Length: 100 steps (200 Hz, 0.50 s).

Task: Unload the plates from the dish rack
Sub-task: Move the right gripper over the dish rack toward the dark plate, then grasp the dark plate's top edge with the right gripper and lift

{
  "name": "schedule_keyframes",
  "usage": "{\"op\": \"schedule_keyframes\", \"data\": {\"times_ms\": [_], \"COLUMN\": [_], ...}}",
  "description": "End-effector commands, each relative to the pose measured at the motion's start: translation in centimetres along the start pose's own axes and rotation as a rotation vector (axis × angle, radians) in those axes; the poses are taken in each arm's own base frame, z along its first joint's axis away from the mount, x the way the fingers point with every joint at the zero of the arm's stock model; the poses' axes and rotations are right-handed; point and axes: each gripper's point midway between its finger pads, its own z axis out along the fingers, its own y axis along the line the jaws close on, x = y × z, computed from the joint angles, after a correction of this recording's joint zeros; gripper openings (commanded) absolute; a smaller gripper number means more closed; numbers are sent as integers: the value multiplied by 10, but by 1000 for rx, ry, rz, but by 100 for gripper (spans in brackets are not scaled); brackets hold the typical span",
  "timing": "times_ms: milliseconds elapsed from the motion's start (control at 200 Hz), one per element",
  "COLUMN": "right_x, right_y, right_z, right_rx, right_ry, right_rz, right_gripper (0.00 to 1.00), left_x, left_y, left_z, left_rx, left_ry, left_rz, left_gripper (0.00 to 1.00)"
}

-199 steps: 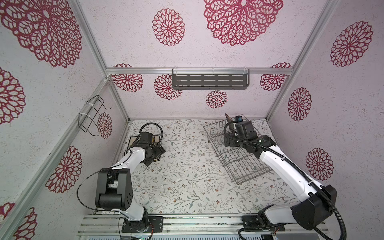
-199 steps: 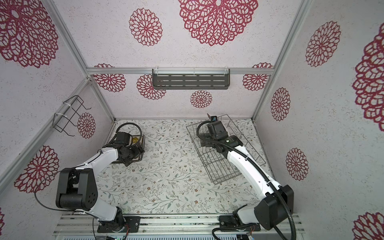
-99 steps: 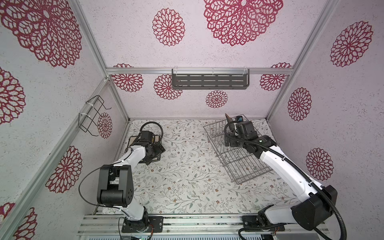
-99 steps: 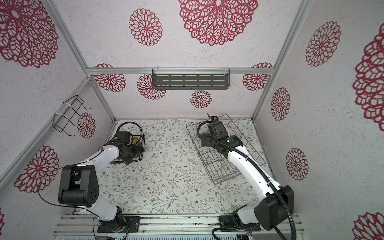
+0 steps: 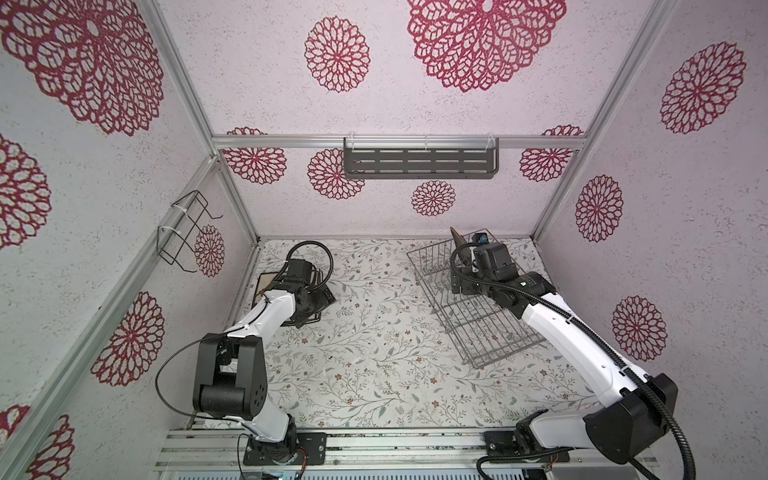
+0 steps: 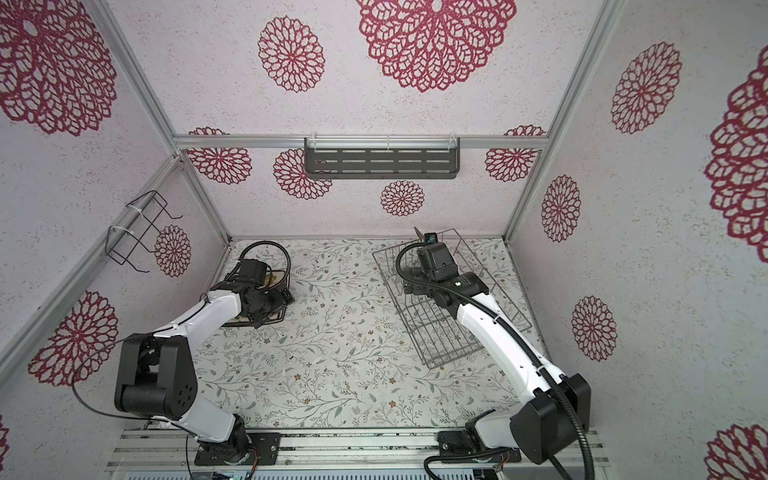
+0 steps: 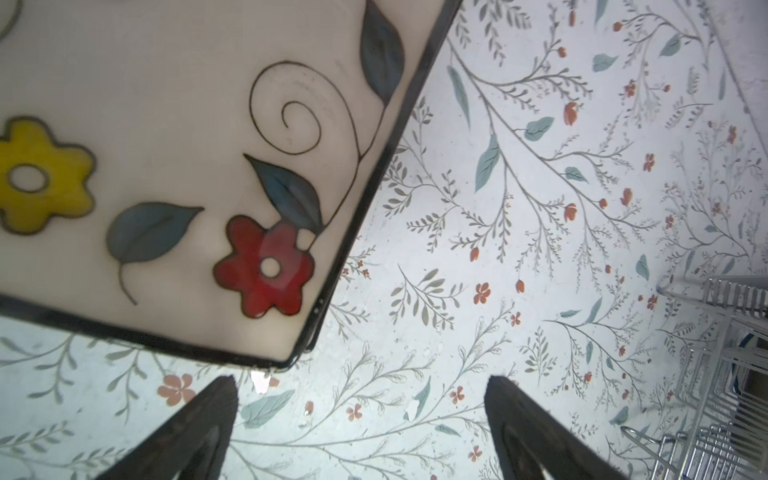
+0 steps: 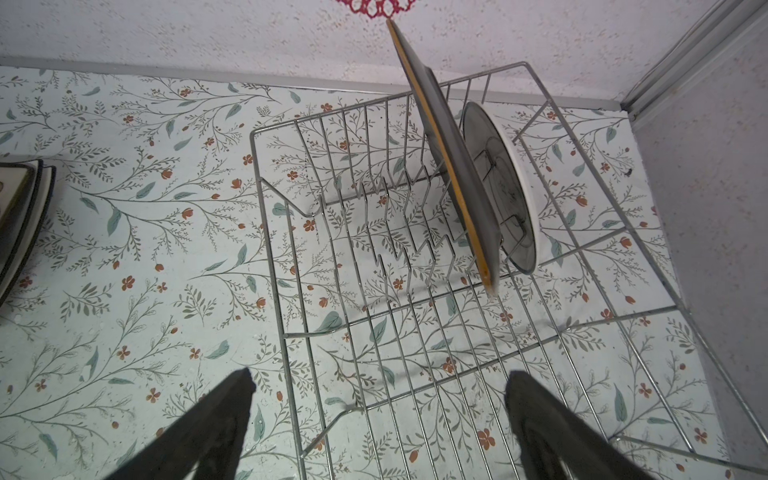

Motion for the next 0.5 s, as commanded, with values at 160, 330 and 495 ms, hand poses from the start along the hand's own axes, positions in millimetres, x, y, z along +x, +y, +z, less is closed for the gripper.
{"op": "schedule_keyframes", "data": {"times_ms": [160,330,495], "right_x": [-21,-26,-26], "right_y": [-26,-38,-54], "right_z": [-13,1,25], "right_rx": [110,191,330], "right_ry": [-29,13,84], "right_rz": [-108,-192,-259], "right_gripper": [95,86,64], "left_x": [-9,-5,1], "left_y": [-36,-48,-47], "left_z": [-54,-67,-61], "left_rx": [117,189,169], "left_ry": [-216,-243,-240], "left_rz": [186,192,193], "left_gripper": [97,97,98]}}
